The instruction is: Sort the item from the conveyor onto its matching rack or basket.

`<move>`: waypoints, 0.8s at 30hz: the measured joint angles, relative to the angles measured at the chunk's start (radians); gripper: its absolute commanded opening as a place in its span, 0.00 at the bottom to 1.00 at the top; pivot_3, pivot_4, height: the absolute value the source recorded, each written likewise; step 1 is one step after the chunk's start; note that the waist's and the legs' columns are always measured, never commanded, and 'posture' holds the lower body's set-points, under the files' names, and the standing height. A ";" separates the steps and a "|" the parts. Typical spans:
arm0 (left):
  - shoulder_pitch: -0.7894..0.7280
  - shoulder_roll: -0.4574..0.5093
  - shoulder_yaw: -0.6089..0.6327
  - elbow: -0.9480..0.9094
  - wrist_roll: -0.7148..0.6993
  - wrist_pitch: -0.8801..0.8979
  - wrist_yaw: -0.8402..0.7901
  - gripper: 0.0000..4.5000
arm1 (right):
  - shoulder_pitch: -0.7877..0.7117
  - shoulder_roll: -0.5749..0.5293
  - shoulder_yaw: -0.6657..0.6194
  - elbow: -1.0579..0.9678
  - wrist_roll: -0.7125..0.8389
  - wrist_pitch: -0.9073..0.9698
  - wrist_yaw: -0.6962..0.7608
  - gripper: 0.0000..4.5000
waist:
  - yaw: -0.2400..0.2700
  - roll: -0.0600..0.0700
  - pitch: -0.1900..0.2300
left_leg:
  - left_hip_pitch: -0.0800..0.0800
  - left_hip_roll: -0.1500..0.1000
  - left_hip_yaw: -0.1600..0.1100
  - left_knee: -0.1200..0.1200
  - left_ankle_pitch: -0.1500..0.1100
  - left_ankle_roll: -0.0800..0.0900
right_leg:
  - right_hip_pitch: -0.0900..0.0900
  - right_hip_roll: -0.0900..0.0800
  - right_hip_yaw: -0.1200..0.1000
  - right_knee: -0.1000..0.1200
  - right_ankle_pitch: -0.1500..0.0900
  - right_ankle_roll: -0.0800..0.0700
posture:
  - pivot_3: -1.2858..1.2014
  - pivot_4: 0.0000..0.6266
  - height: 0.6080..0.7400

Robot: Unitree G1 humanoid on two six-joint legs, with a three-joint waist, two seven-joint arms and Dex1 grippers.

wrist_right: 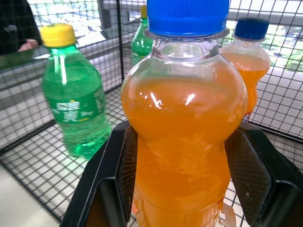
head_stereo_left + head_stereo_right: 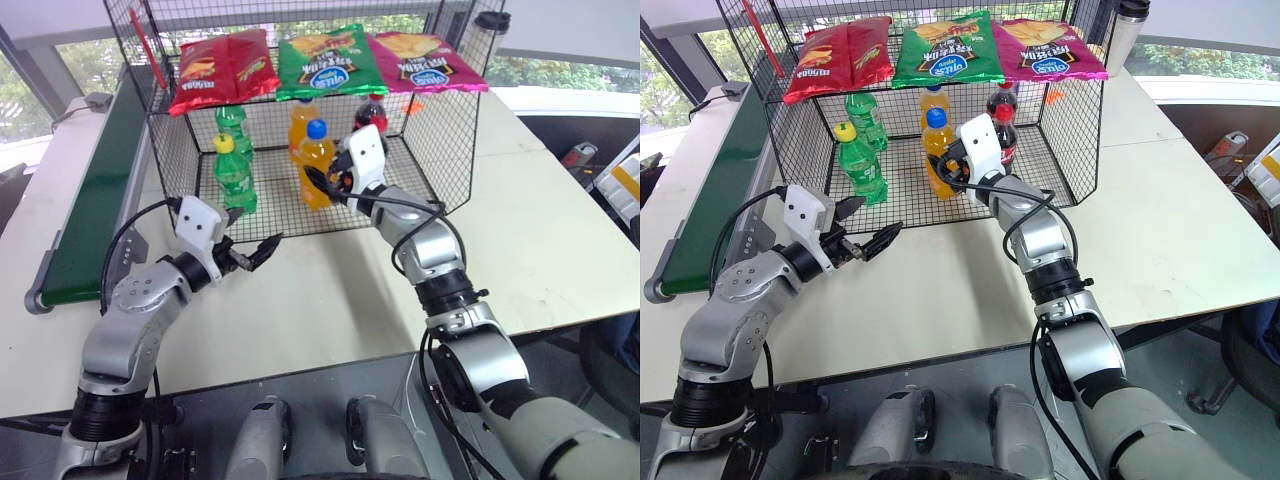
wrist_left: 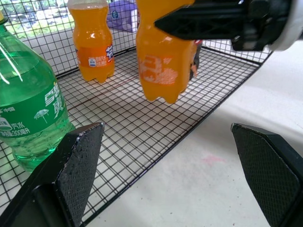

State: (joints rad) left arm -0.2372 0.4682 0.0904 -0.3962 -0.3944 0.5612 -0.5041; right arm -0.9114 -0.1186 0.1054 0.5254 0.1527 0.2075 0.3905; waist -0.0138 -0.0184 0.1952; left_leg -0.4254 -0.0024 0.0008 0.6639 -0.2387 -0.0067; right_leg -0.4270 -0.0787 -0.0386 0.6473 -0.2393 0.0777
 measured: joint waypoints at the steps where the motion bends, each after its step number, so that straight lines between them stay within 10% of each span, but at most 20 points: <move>1: 0.000 -0.001 0.000 0.000 0.001 0.000 0.004 0.99 | -0.007 0.006 -0.003 0.041 -0.010 -0.025 -0.007 0.53 | 0.000 0.000 0.000 | 0.000 0.000 0.000 0.000 0.000 0.000 | 0.000 0.000 0.000 0.000 0.000 0.000 | 0.52 0.24 0.99; 7: 0.000 -0.003 -0.001 0.000 0.002 0.000 0.008 0.99 | -0.026 0.017 -0.014 0.156 -0.032 -0.108 -0.017 0.53 | 0.000 0.000 0.000 | 0.000 0.000 0.000 0.000 0.000 0.000 | 0.000 0.000 0.000 0.000 0.000 0.000 | 0.52 0.24 0.99; 12: -0.002 -0.009 -0.008 0.000 0.002 -0.001 0.011 1.00 | -0.033 0.018 -0.030 0.185 -0.040 -0.144 -0.017 0.98 | 0.000 0.000 0.000 | 0.000 0.000 0.000 0.000 0.000 0.000 | 0.000 0.000 0.000 0.000 0.000 0.000 | 0.52 0.24 0.99; 24: -0.005 -0.010 -0.020 0.009 0.004 -0.008 0.010 1.00 | -0.028 0.017 -0.036 0.080 -0.041 -0.108 0.006 0.98 | -0.001 0.000 0.000 | 0.000 0.000 0.000 0.000 0.000 0.000 | 0.000 0.000 0.000 0.000 0.000 0.000 | 0.52 0.24 0.99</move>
State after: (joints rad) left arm -0.2423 0.4585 0.0702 -0.3874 -0.3907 0.5534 -0.4938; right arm -0.9397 -0.1018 0.0689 0.6058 0.1114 0.0995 0.3970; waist -0.0144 -0.0181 0.1954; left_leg -0.4252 -0.0023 0.0007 0.6637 -0.2387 -0.0068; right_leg -0.4271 -0.0790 -0.0382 0.6475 -0.2393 0.0776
